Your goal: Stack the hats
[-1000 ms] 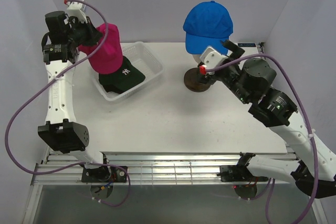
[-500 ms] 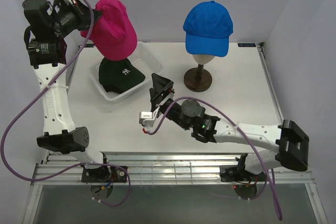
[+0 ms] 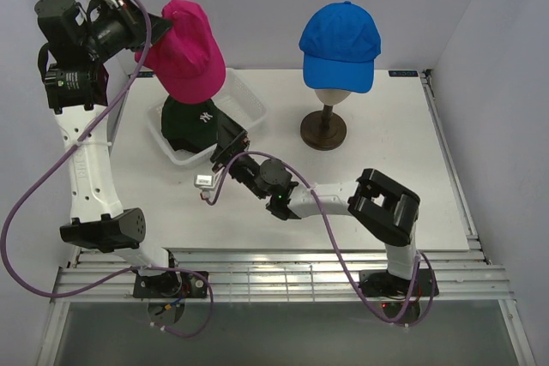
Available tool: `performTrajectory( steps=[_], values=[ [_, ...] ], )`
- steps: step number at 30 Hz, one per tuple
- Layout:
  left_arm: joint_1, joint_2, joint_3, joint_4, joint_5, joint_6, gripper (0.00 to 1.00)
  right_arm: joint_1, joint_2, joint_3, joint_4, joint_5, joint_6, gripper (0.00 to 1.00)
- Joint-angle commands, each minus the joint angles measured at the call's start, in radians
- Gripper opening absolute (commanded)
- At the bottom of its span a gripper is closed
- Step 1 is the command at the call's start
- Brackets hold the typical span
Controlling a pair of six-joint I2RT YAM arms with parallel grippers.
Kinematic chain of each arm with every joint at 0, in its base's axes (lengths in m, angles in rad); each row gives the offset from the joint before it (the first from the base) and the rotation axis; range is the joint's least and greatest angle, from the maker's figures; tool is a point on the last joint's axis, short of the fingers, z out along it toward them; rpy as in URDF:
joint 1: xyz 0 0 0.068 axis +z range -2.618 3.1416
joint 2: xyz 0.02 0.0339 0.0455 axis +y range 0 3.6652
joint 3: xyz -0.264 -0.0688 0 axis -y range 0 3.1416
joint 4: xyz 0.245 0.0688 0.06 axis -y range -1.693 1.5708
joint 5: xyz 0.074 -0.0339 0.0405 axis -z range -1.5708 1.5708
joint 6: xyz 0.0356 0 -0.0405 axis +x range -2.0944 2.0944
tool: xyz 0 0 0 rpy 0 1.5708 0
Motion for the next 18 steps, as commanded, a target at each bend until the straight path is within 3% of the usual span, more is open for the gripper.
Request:
performTrajectory(
  steps=[1,14,18],
  values=[
    [0.004,-0.052,0.022,0.021,0.034,-0.020,0.00,-0.034,0.046,0.104,0.239,-0.013,-0.009,0.93],
    [0.004,-0.040,0.013,0.038,0.084,-0.055,0.00,-0.095,0.238,0.347,0.175,-0.039,0.051,1.00],
    [0.004,-0.038,0.002,0.041,0.106,-0.067,0.00,-0.097,0.265,0.414,0.129,-0.060,0.080,0.94]
  ],
)
